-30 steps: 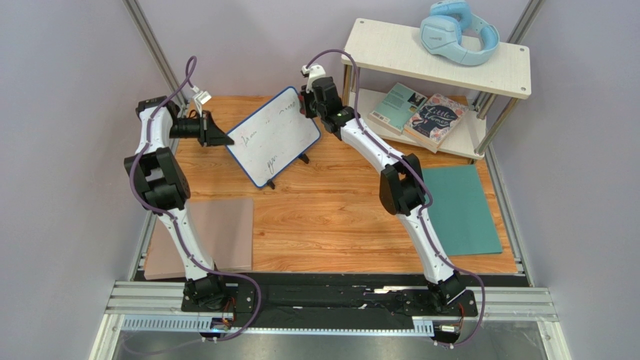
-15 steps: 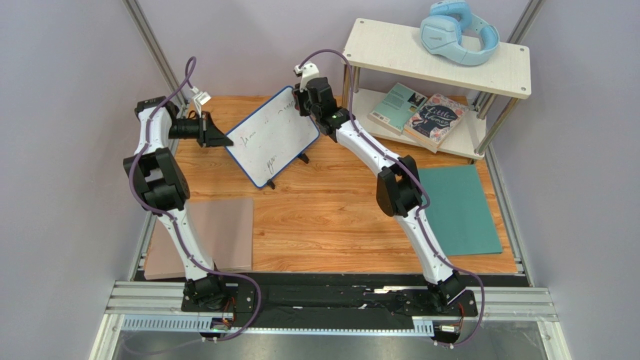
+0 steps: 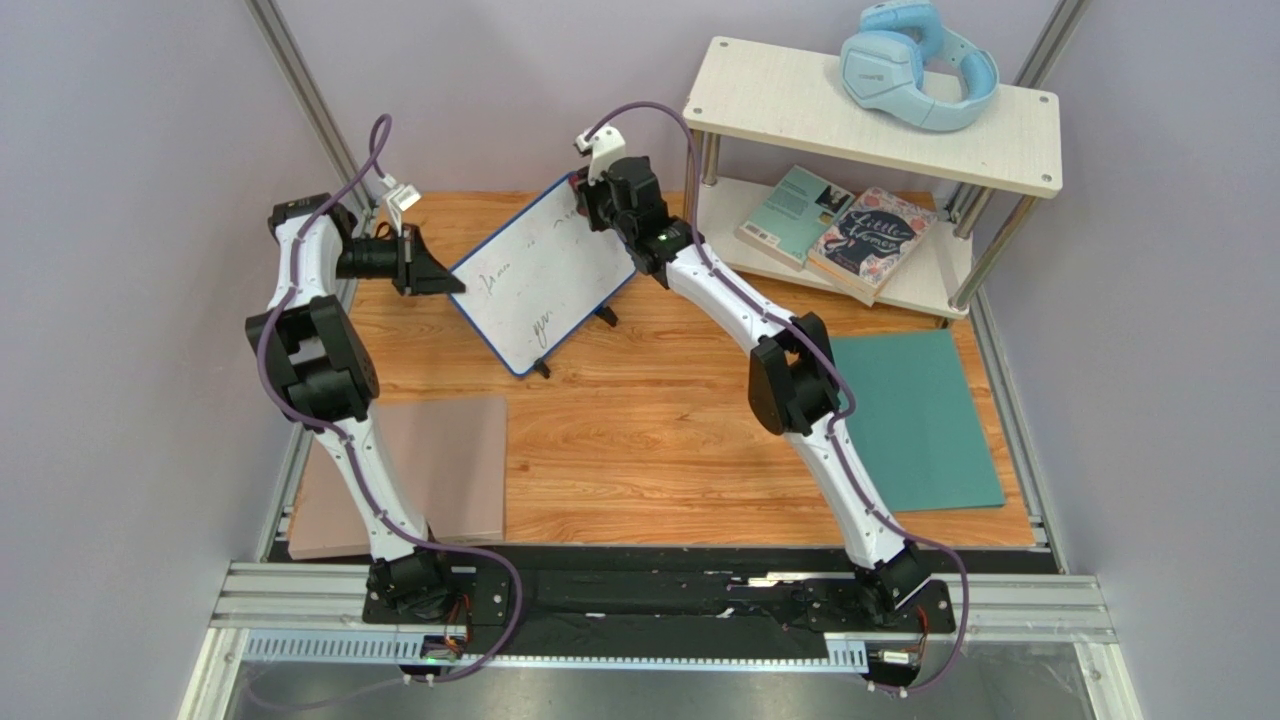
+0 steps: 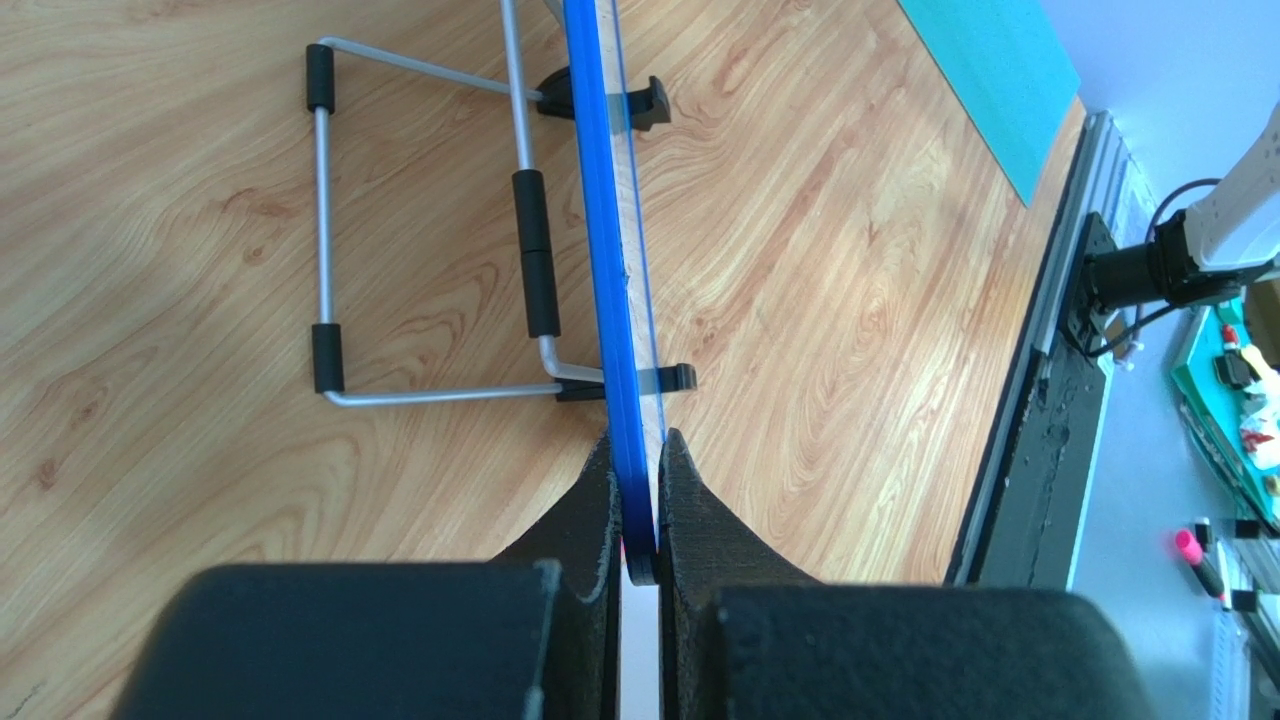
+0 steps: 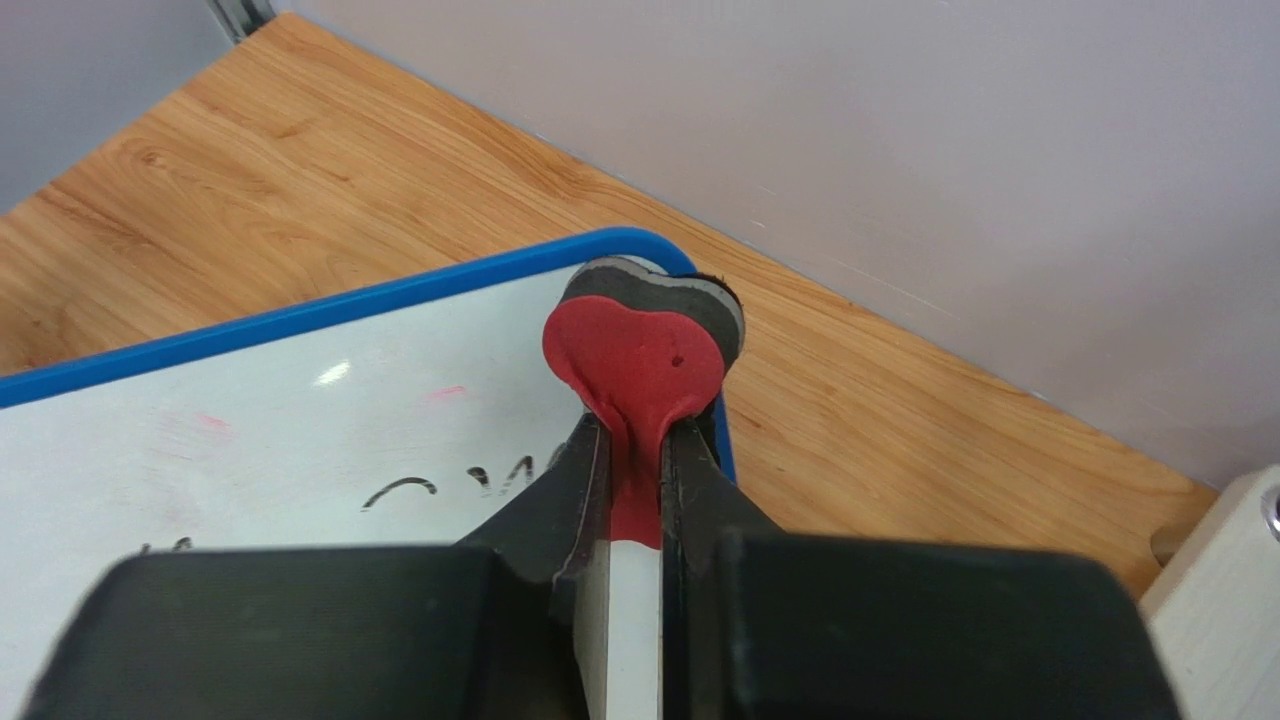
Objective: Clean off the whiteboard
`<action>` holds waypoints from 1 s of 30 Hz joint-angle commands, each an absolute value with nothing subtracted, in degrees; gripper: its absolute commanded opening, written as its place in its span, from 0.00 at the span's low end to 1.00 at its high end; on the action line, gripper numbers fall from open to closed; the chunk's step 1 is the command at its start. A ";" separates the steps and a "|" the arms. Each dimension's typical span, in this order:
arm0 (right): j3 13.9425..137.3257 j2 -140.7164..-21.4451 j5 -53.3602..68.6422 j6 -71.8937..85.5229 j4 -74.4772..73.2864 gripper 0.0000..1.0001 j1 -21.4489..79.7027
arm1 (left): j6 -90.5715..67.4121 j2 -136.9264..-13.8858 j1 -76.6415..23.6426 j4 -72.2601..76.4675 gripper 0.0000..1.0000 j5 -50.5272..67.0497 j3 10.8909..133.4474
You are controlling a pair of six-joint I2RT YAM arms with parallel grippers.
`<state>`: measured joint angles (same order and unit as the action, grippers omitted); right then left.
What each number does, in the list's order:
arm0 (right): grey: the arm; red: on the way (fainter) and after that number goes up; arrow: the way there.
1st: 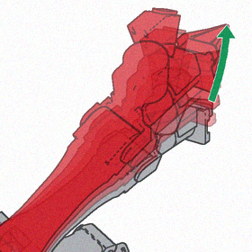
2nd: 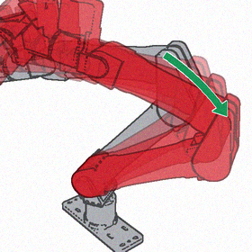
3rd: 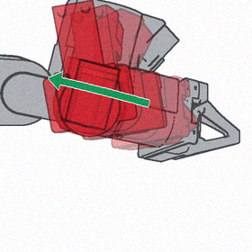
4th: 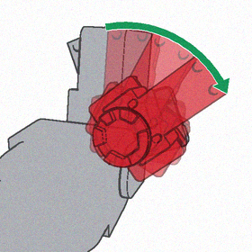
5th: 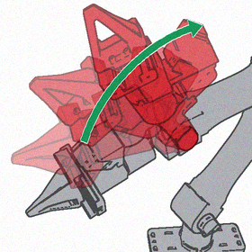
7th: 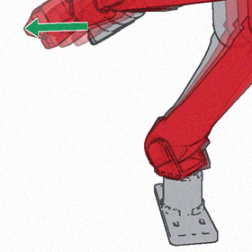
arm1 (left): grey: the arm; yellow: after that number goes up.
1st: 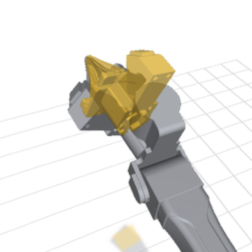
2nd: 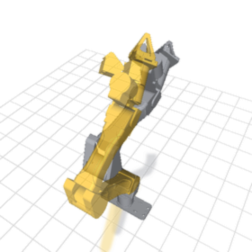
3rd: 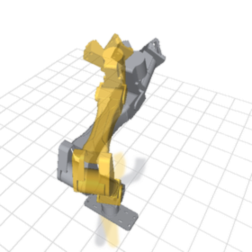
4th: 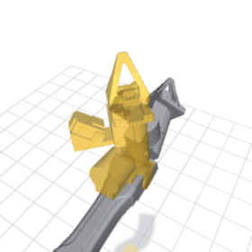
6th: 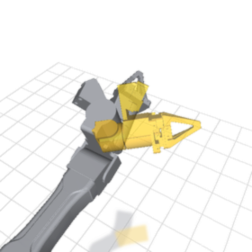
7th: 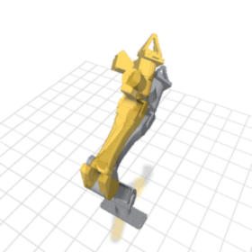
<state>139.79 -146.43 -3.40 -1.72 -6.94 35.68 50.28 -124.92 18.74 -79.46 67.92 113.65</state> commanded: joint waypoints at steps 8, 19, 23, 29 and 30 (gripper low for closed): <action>142.30 -149.15 5.44 -2.46 -4.21 0.00 40.25 | 60.38 -123.40 16.26 -96.33 0.00 63.02 112.67; 137.99 -148.36 7.73 -1.76 -5.45 0.00 44.12 | 59.77 -123.75 16.26 -96.33 0.00 63.72 113.38; 137.38 -148.36 8.17 -1.06 -5.27 0.00 45.61 | 59.77 -123.75 16.17 -96.24 0.00 63.90 113.38; 136.32 -147.75 9.31 1.13 -5.27 0.00 47.37 | 59.68 -123.84 16.17 -96.33 0.00 64.16 113.55; 135.97 -147.48 9.40 1.14 -5.27 0.00 47.55 | 59.76 -123.75 16.17 -96.33 0.00 64.25 113.47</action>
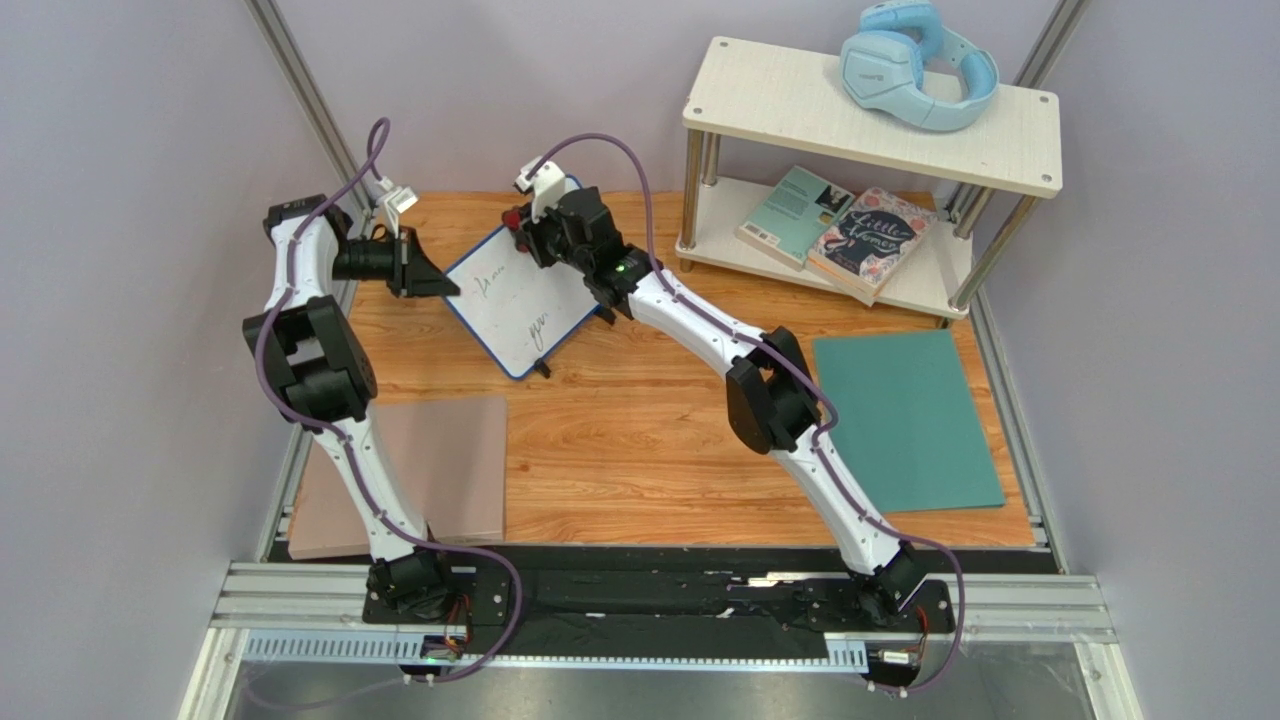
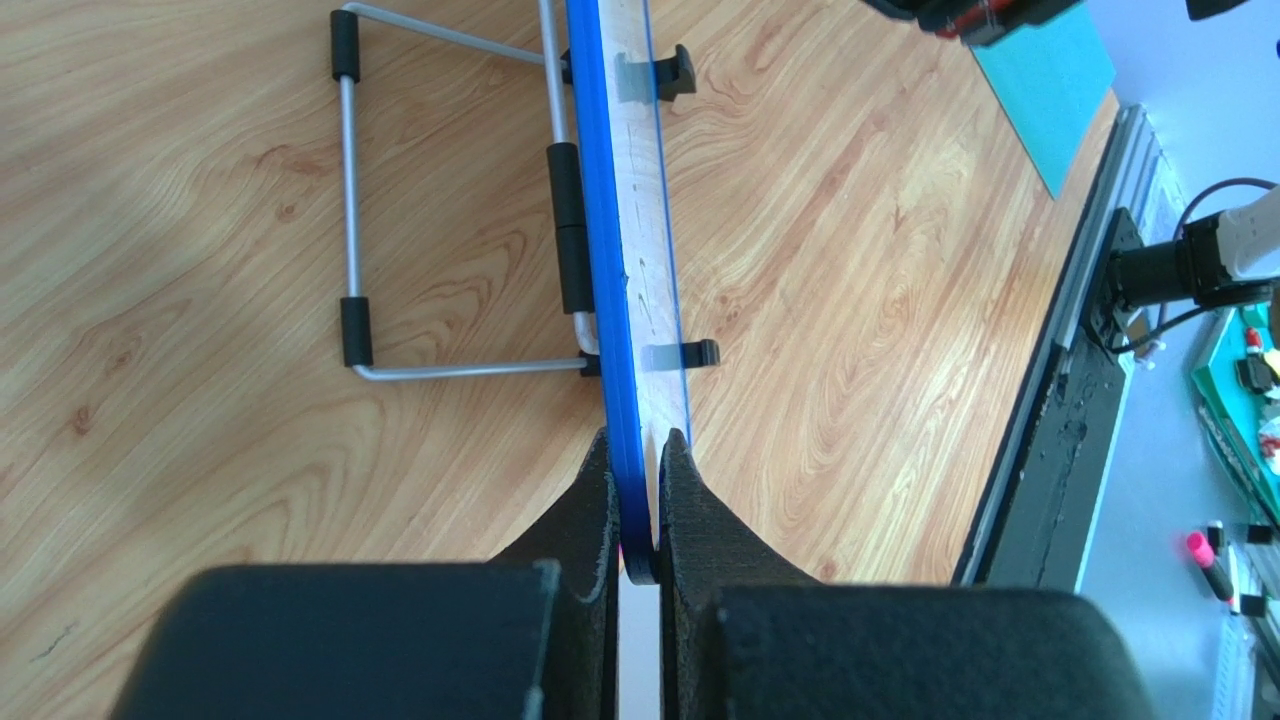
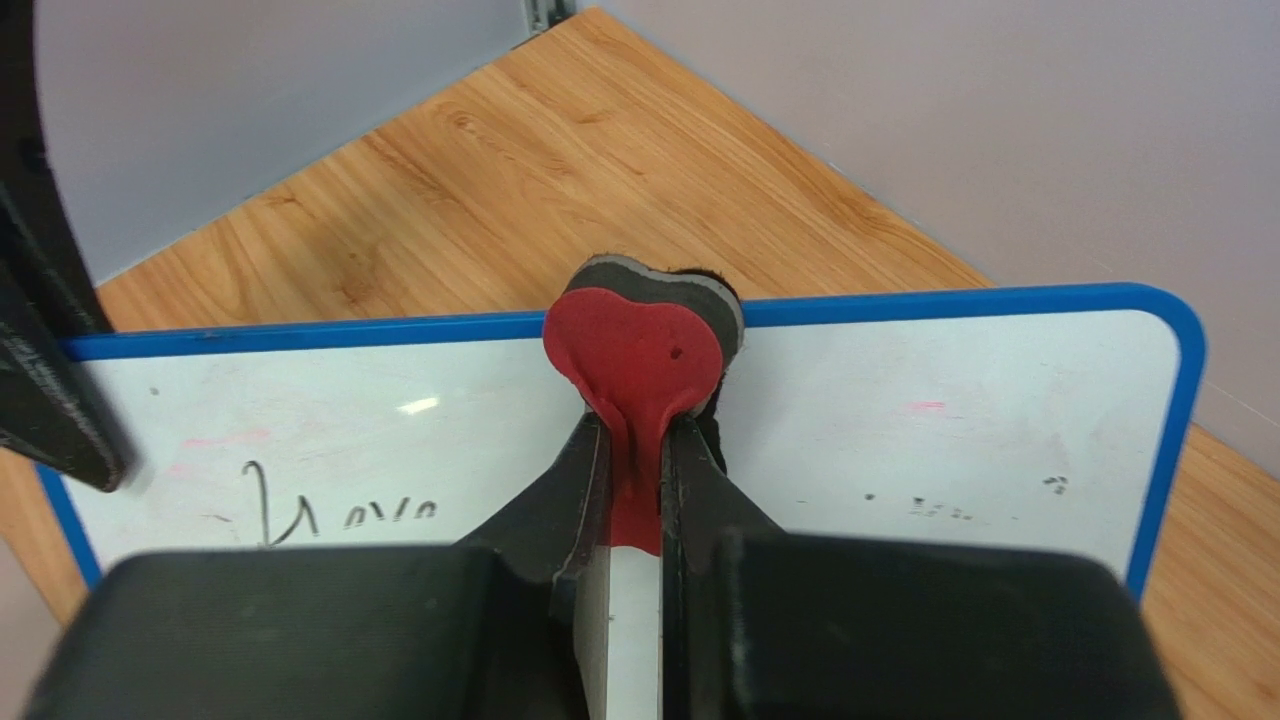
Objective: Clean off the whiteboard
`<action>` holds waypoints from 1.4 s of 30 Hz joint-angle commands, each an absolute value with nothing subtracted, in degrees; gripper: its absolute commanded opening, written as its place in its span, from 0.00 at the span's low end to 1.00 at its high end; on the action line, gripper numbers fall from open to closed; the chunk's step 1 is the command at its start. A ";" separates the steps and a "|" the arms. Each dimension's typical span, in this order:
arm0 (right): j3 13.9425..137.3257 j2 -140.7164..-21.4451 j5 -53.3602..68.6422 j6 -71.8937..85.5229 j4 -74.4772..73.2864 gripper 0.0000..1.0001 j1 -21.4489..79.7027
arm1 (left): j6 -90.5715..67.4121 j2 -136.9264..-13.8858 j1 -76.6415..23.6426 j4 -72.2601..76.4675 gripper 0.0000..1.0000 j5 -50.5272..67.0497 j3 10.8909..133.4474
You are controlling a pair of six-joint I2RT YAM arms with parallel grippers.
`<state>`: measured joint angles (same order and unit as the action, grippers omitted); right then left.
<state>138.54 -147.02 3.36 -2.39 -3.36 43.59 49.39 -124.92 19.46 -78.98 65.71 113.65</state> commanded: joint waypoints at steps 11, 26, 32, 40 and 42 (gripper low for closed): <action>133.77 -145.81 6.62 3.34 -6.41 0.00 51.23 | 59.06 -124.19 16.09 -96.33 0.00 65.65 114.08; 133.94 -146.34 -11.24 0.79 -7.38 0.00 55.20 | 58.89 -123.92 16.17 -96.33 0.00 65.22 114.17; 132.45 -144.23 -13.01 1.84 -7.91 0.00 52.83 | 58.97 -123.40 16.08 -96.33 0.00 65.39 113.73; 129.64 -141.51 -16.08 3.16 -8.53 0.00 48.26 | 59.06 -123.31 16.08 -96.33 0.00 65.13 113.47; 129.38 -141.24 -16.26 3.17 -8.53 0.00 47.29 | 59.06 -123.40 16.08 -96.33 0.00 64.95 113.47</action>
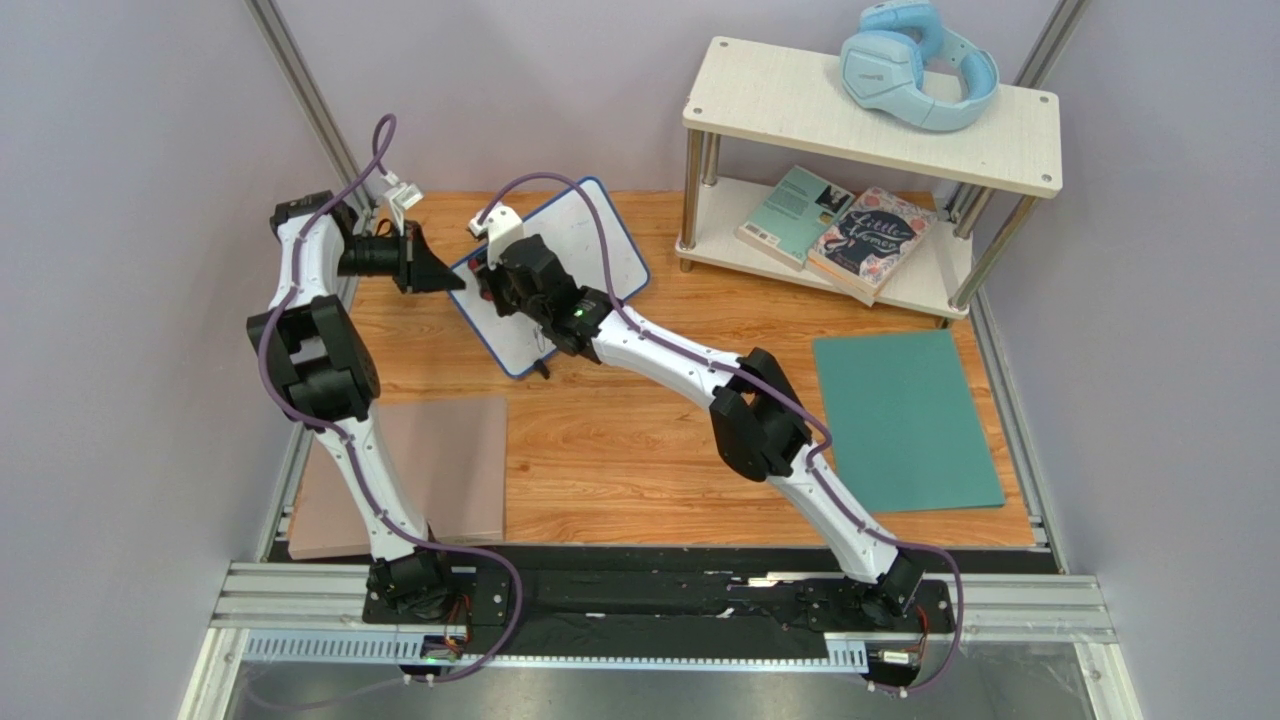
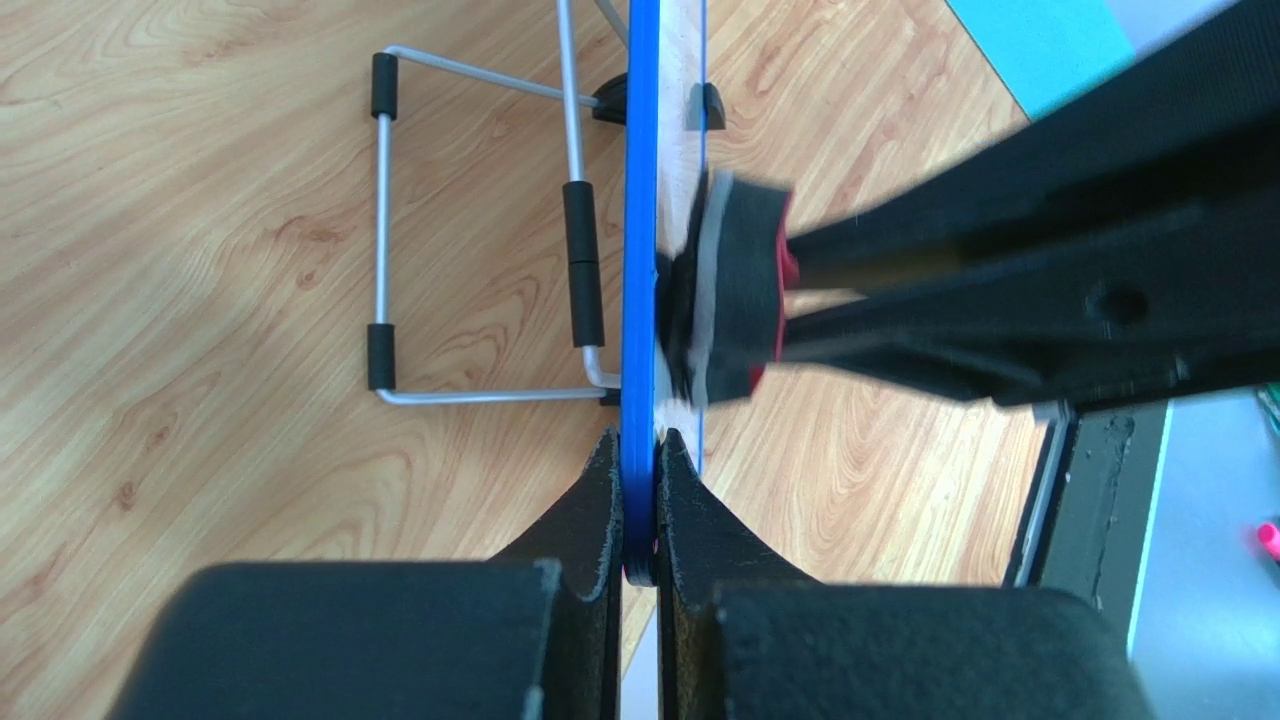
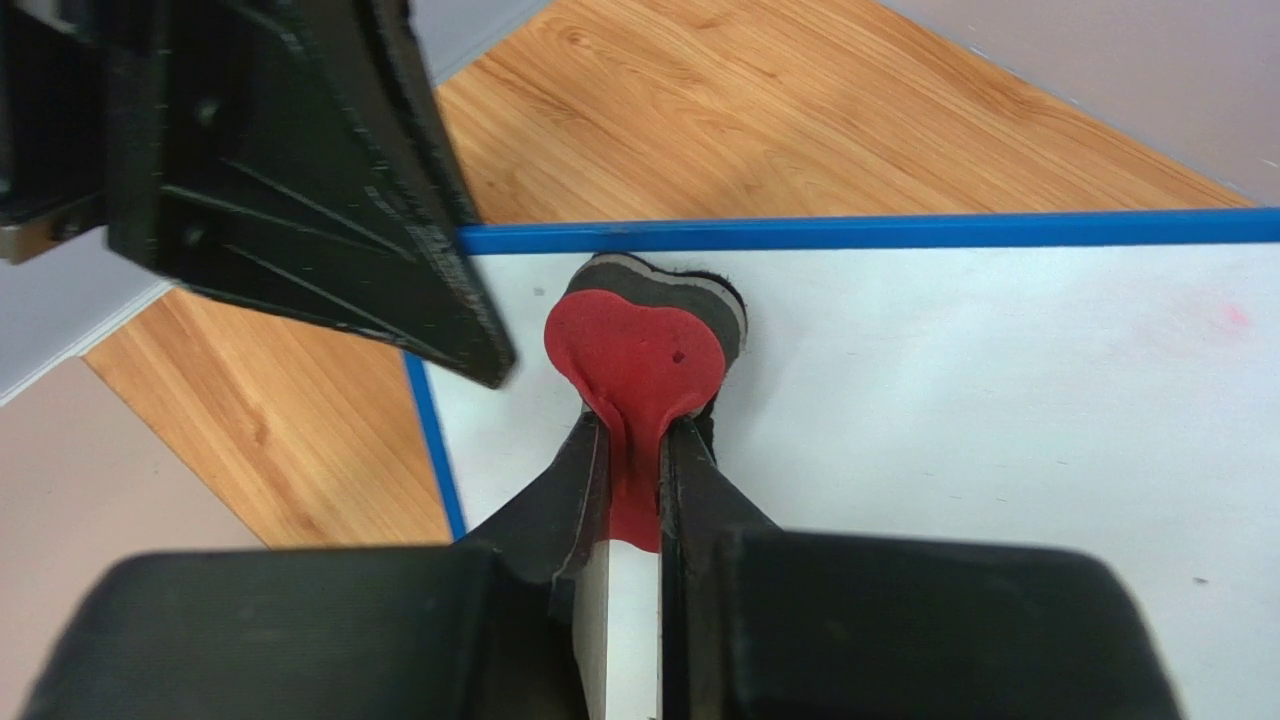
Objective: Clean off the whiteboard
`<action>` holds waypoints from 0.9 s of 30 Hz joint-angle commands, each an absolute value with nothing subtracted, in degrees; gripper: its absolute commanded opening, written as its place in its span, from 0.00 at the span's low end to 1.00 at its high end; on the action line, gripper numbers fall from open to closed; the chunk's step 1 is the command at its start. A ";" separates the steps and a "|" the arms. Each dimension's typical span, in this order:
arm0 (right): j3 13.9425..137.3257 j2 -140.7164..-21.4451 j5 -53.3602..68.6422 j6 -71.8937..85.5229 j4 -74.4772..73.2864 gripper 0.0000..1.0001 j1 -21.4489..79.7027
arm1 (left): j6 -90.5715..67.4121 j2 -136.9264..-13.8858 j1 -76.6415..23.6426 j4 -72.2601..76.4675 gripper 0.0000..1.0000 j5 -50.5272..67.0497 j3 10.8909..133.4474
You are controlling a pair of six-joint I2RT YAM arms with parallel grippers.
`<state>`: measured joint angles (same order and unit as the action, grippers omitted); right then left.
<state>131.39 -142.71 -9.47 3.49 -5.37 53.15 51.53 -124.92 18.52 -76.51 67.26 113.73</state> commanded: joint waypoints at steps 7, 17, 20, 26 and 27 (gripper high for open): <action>131.92 -141.59 -16.70 3.33 -9.67 0.00 45.00 | 59.15 -123.13 16.08 -96.33 0.00 64.34 113.29; 135.09 -142.56 -14.15 3.87 -10.37 0.00 45.00 | 58.98 -123.05 16.08 -96.33 0.00 64.42 113.20; 135.88 -143.26 -15.73 5.26 -10.46 0.00 44.12 | 59.15 -123.05 16.08 -96.33 0.00 64.25 113.03; 136.14 -143.17 -14.06 11.86 -10.11 0.00 39.20 | 59.33 -123.05 16.08 -96.33 0.00 63.72 112.85; 136.23 -143.17 -14.85 11.87 -10.02 0.00 38.33 | 59.33 -123.05 16.08 -96.33 0.00 63.81 112.76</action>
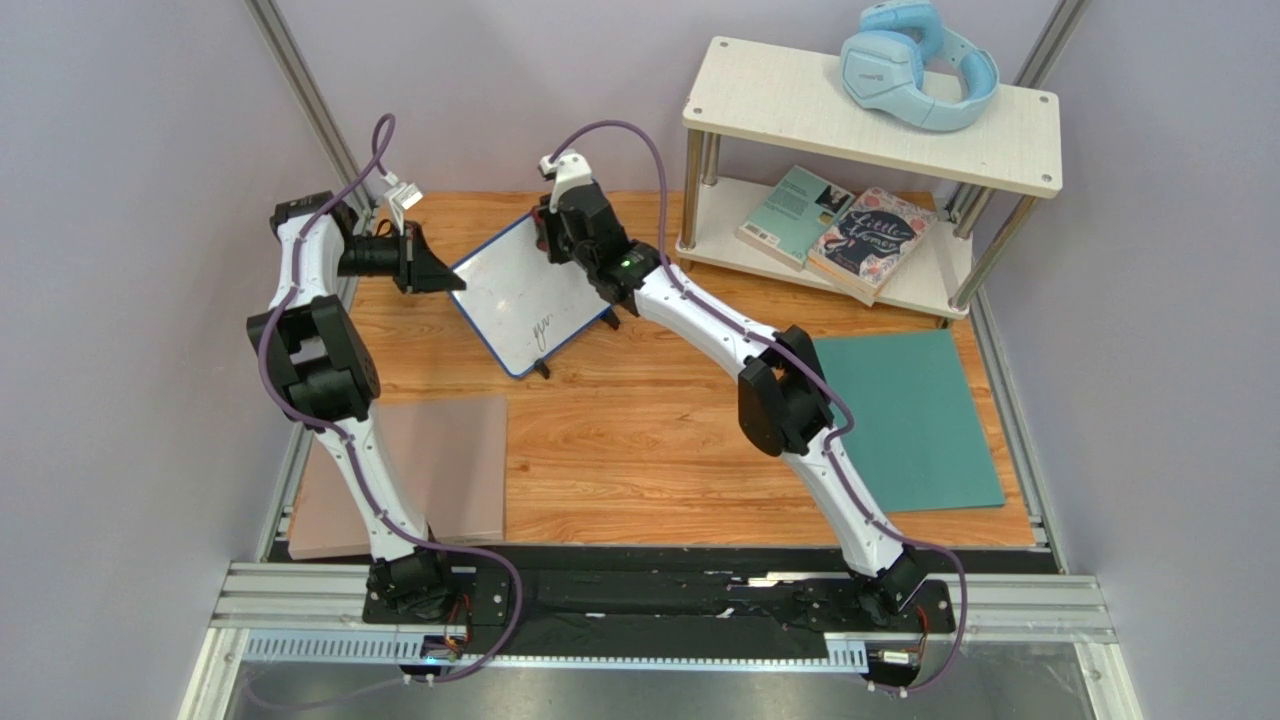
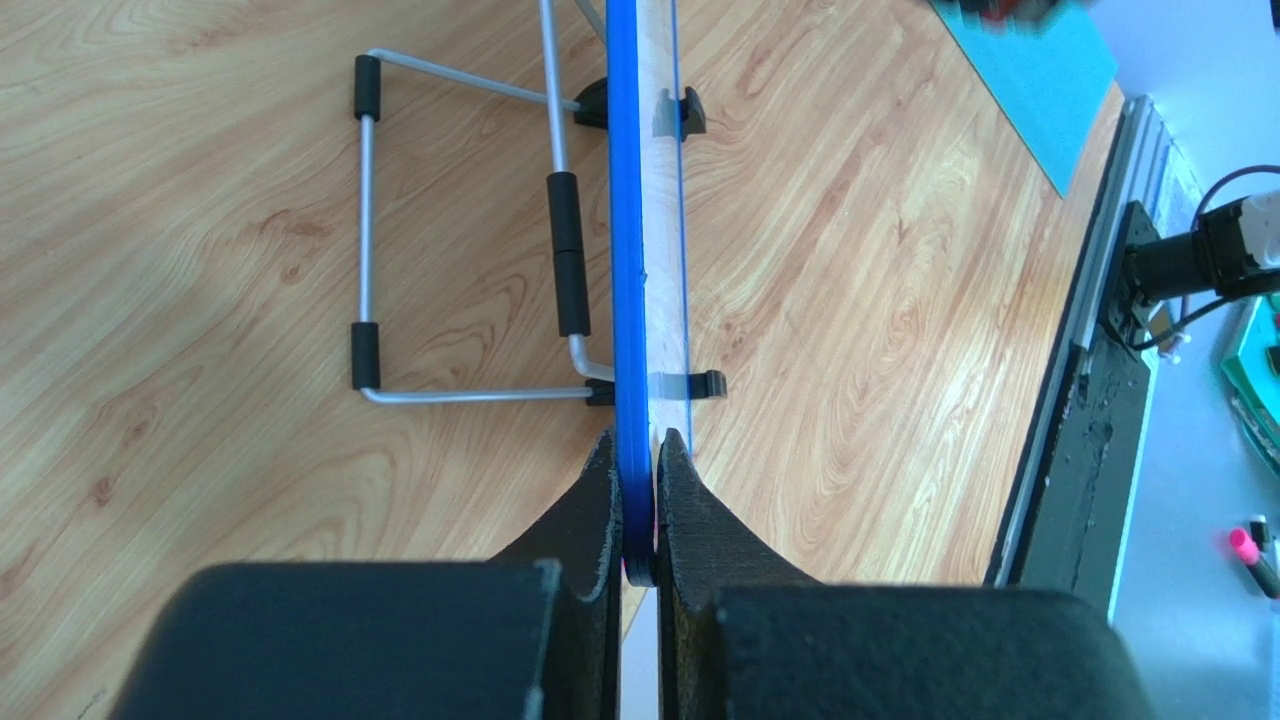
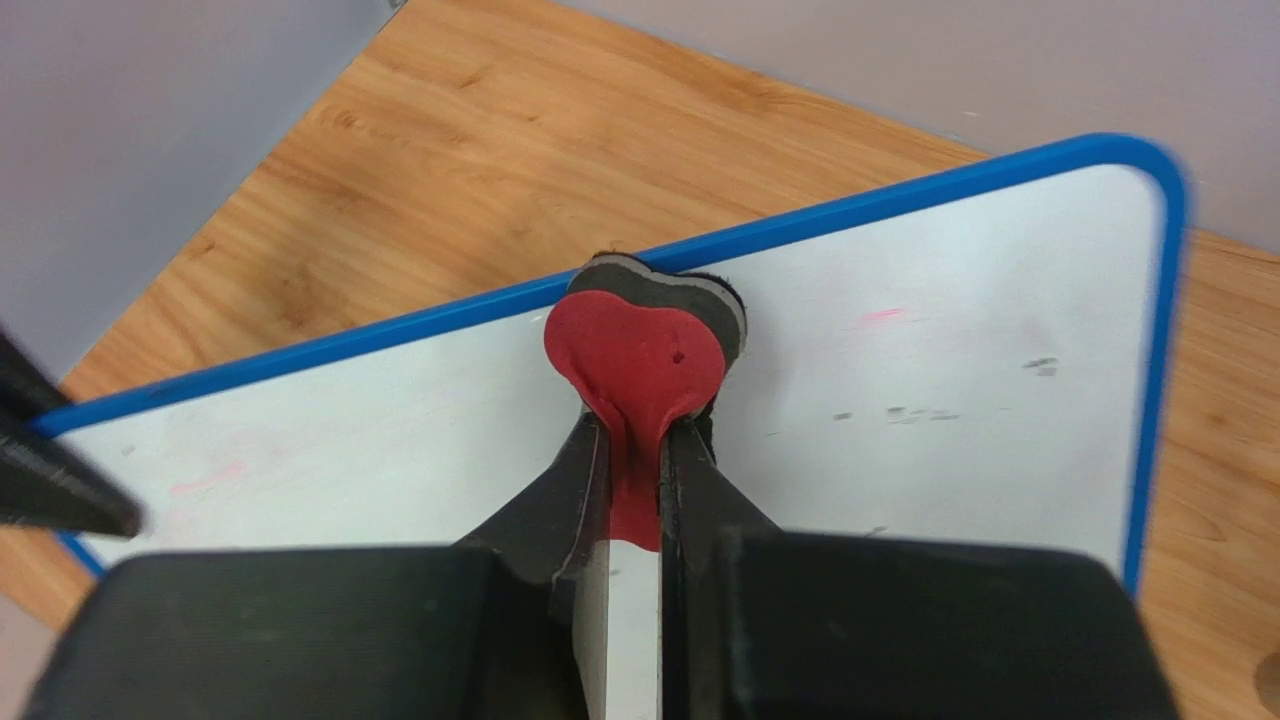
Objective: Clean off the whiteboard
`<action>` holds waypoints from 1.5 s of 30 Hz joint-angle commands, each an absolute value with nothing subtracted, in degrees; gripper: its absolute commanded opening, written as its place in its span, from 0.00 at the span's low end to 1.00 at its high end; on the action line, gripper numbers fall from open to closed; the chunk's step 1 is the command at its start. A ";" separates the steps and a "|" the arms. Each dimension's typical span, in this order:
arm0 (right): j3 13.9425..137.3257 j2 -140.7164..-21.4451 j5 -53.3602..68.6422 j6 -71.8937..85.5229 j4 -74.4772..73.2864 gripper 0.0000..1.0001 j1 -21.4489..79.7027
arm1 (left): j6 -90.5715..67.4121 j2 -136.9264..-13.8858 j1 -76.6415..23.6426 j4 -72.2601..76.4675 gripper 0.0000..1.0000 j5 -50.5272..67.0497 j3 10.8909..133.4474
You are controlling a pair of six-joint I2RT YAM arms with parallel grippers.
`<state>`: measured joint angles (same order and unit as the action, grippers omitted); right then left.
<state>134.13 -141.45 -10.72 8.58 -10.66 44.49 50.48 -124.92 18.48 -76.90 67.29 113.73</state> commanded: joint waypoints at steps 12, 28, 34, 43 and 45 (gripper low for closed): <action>136.94 -144.58 -12.23 11.69 -10.11 0.00 35.07 | 59.41 -123.22 16.08 -96.33 0.00 64.34 112.59; 126.66 -140.37 -9.23 6.24 -9.40 0.00 44.12 | 58.88 -123.22 16.00 -96.33 0.00 65.65 113.20; 124.37 -139.75 -6.16 6.33 -9.23 0.00 47.02 | 59.06 -123.05 15.91 -96.33 0.00 65.66 112.85; 124.10 -139.31 -1.59 6.50 -10.72 0.00 51.85 | 58.98 -123.31 15.91 -96.33 0.00 65.57 112.94; 124.28 -139.31 -0.79 6.50 -11.16 0.00 52.47 | 59.06 -123.22 15.91 -96.33 0.00 65.57 112.94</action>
<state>125.29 -139.61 -10.35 5.13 -9.80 47.68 49.36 -124.81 18.90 -78.98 67.20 113.73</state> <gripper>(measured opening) 0.104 0.030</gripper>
